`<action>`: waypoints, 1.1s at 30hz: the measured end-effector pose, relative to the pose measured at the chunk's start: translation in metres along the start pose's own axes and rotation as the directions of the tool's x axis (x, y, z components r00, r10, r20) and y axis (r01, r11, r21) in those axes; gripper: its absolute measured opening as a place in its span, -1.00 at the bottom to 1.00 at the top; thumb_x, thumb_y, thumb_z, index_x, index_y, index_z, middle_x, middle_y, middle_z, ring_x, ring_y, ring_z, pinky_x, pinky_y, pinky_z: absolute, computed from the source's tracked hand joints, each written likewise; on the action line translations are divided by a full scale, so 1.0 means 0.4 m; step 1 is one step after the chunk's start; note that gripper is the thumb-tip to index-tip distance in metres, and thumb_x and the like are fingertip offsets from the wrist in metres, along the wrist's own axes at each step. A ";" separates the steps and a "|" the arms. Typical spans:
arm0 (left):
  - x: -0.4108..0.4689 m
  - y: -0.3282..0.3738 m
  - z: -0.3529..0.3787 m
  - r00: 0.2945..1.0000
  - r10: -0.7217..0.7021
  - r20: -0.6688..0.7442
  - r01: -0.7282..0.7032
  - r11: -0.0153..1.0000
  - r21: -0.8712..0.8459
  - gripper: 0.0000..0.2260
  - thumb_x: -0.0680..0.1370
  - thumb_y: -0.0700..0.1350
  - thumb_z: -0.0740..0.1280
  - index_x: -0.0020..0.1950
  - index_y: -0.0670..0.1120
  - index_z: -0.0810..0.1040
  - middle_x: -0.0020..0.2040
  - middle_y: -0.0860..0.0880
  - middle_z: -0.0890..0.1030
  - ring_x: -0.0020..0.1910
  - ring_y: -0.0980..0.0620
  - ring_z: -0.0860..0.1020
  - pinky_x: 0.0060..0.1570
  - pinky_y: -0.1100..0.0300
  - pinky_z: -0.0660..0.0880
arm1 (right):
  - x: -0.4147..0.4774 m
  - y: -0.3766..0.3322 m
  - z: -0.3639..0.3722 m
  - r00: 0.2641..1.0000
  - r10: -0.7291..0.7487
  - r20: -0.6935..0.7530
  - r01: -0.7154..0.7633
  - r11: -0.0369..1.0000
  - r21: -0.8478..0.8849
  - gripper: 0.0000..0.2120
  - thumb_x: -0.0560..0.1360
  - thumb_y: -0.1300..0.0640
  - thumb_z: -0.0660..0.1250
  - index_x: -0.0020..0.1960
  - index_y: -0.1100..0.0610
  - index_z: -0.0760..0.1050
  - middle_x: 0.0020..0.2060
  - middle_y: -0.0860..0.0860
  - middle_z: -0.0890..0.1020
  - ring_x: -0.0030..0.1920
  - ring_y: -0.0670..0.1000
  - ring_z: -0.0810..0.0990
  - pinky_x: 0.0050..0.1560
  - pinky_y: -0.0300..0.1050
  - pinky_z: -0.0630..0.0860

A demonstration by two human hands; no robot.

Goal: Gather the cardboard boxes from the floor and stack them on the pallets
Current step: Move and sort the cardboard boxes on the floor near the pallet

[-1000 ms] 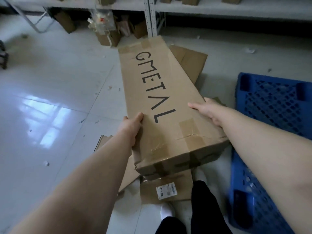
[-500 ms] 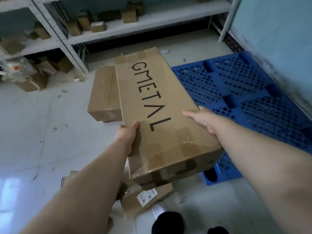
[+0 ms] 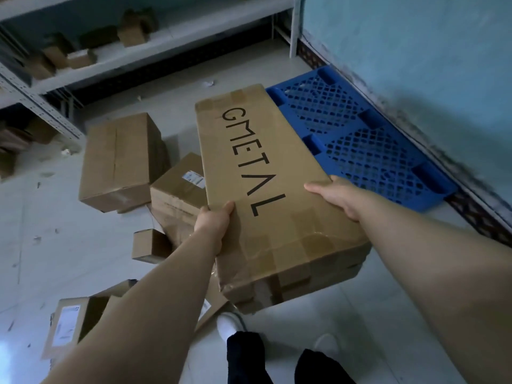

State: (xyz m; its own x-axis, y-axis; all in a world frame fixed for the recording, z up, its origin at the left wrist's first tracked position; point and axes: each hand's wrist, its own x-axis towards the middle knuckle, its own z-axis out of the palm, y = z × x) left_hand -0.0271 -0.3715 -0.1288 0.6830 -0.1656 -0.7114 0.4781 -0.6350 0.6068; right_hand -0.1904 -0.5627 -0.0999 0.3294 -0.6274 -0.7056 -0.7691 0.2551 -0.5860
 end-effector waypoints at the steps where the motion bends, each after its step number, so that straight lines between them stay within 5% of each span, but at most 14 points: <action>1: -0.012 -0.003 0.033 1.000 -0.003 0.004 0.003 1.000 0.009 -0.46 0.47 0.18 0.38 0.37 -0.01 0.38 0.18 -0.08 0.55 0.11 -0.15 0.53 0.17 -0.09 0.47 | 0.005 0.022 -0.030 1.000 0.006 -0.001 -0.006 1.000 0.006 -0.27 0.49 -0.13 0.39 0.54 0.07 0.17 0.39 0.08 0.42 0.29 0.16 0.47 0.13 -0.02 0.40; 11: 0.002 0.021 0.280 0.996 -0.085 0.038 0.083 0.995 0.058 -0.50 0.52 0.12 0.36 0.39 -0.03 0.34 0.15 -0.09 0.53 0.05 -0.10 0.50 0.06 -0.08 0.44 | 0.167 0.127 -0.199 0.995 0.092 0.042 -0.093 0.996 0.012 -0.24 0.45 -0.17 0.42 0.52 0.08 0.21 0.34 0.12 0.47 0.18 0.17 0.53 0.05 0.02 0.47; 16: 0.093 0.084 0.398 0.992 -0.115 0.058 0.111 0.992 0.064 -0.50 0.53 0.11 0.36 0.40 -0.02 0.33 0.10 -0.05 0.50 0.03 -0.07 0.48 0.11 -0.05 0.43 | 0.325 0.134 -0.263 0.985 0.170 0.040 -0.172 0.985 0.028 -0.11 0.32 -0.29 0.46 0.52 -0.01 0.20 0.36 0.10 0.47 0.22 0.20 0.53 0.23 0.18 0.48; 21: 0.183 0.145 0.544 0.991 -0.118 0.064 0.112 0.990 0.086 -0.51 0.54 0.11 0.34 0.40 -0.02 0.32 0.13 -0.06 0.50 0.06 -0.08 0.48 0.11 -0.05 0.42 | 0.478 0.118 -0.343 0.980 0.188 0.057 -0.191 0.981 0.042 -0.26 0.44 -0.19 0.42 0.49 0.07 0.26 0.30 0.11 0.51 -0.07 0.08 0.53 -0.08 0.00 0.46; 27: 0.300 0.165 0.735 0.993 -0.107 0.048 0.104 0.993 0.054 -0.52 0.52 0.18 0.33 0.34 0.00 0.34 0.17 -0.06 0.53 0.11 -0.11 0.52 0.20 -0.12 0.48 | 0.696 0.123 -0.443 0.988 0.149 0.042 -0.148 0.989 -0.011 -0.37 0.45 -0.18 0.41 0.41 0.04 0.36 0.08 0.00 0.53 -0.06 0.04 0.52 0.01 -0.01 0.45; 33: 0.417 0.178 0.938 0.992 -0.127 -0.018 0.127 0.991 0.041 -0.57 0.52 0.19 0.32 0.29 0.01 0.36 0.14 -0.04 0.51 0.11 -0.11 0.51 0.18 -0.06 0.48 | 0.929 0.157 -0.522 0.989 0.121 0.087 -0.120 0.993 -0.018 -0.36 0.43 -0.19 0.42 0.42 0.02 0.36 0.19 0.03 0.56 0.05 0.08 0.57 0.07 0.01 0.51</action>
State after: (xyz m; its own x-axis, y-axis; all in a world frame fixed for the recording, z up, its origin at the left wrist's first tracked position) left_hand -0.0864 -0.7276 -0.3373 0.6271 -0.0699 -0.7758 0.5381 -0.6813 0.4963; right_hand -0.2307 -0.9333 -0.3157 0.2797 -0.5258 -0.8033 -0.8127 0.3159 -0.4897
